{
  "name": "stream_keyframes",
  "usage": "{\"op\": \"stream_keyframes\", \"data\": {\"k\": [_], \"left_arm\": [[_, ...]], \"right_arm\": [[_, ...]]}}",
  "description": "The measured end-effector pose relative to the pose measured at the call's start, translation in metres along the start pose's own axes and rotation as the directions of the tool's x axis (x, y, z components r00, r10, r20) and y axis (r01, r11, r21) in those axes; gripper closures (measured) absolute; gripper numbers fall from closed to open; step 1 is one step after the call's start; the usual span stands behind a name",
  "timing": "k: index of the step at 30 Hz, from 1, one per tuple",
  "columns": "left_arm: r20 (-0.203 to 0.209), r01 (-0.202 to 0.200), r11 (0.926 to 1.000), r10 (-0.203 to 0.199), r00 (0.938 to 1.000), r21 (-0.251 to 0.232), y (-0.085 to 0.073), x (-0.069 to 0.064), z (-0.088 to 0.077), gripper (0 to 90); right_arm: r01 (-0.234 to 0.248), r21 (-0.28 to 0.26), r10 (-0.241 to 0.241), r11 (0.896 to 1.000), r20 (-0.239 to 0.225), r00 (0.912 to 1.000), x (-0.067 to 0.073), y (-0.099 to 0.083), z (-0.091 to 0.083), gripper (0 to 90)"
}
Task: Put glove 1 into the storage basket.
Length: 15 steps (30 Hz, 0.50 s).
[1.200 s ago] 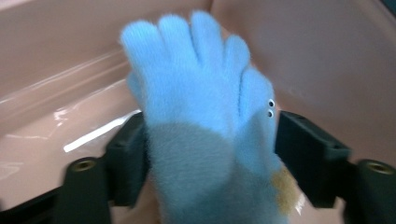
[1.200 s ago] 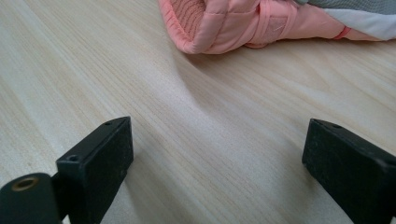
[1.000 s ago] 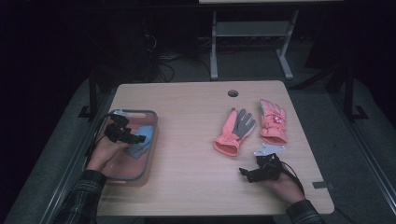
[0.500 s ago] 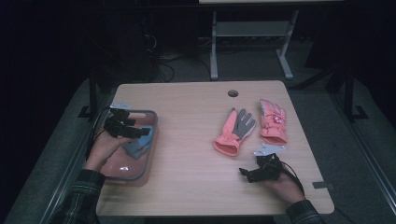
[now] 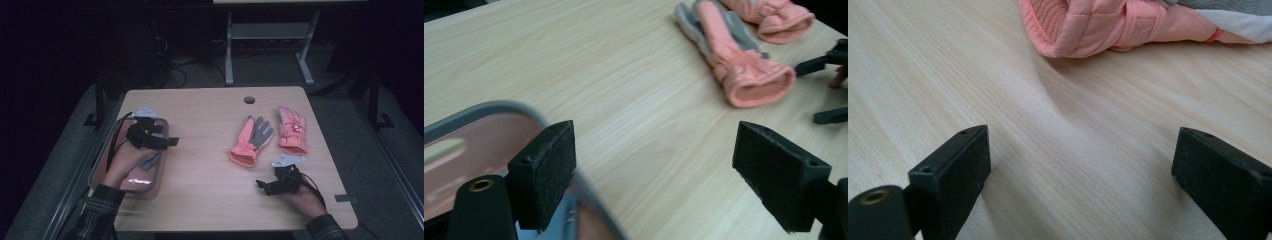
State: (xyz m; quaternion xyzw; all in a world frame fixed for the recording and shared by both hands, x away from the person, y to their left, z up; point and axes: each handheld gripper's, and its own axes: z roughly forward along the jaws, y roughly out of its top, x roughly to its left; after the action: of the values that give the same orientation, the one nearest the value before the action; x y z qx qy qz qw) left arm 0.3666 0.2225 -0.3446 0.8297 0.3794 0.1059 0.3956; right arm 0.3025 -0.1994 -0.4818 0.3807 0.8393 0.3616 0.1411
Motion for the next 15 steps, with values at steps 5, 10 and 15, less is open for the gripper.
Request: {"op": "stream_keyframes", "data": {"k": [5, 10, 15], "left_arm": [[0.022, -0.018, 0.9998, 0.018, 0.9996, 0.003, 0.003, -0.020, 0.009, 17.0], [0.057, -0.040, 0.9992, 0.040, 0.9976, 0.003, -0.001, -0.038, 0.020, 17.0], [0.088, -0.060, 0.9982, 0.060, 0.9944, 0.003, -0.006, -0.054, 0.032, 17.0]], "right_arm": [[0.001, 0.002, -0.001, 1.000, -0.001, 1.0000, 0.000, 0.000, 0.000, 8.1], [0.000, 0.002, 0.000, 1.000, -0.001, 1.0000, 0.000, 0.000, 0.000, 8.1], [0.000, 0.002, 0.000, 1.000, -0.001, 1.0000, 0.000, 0.000, 0.000, 8.1]]}}
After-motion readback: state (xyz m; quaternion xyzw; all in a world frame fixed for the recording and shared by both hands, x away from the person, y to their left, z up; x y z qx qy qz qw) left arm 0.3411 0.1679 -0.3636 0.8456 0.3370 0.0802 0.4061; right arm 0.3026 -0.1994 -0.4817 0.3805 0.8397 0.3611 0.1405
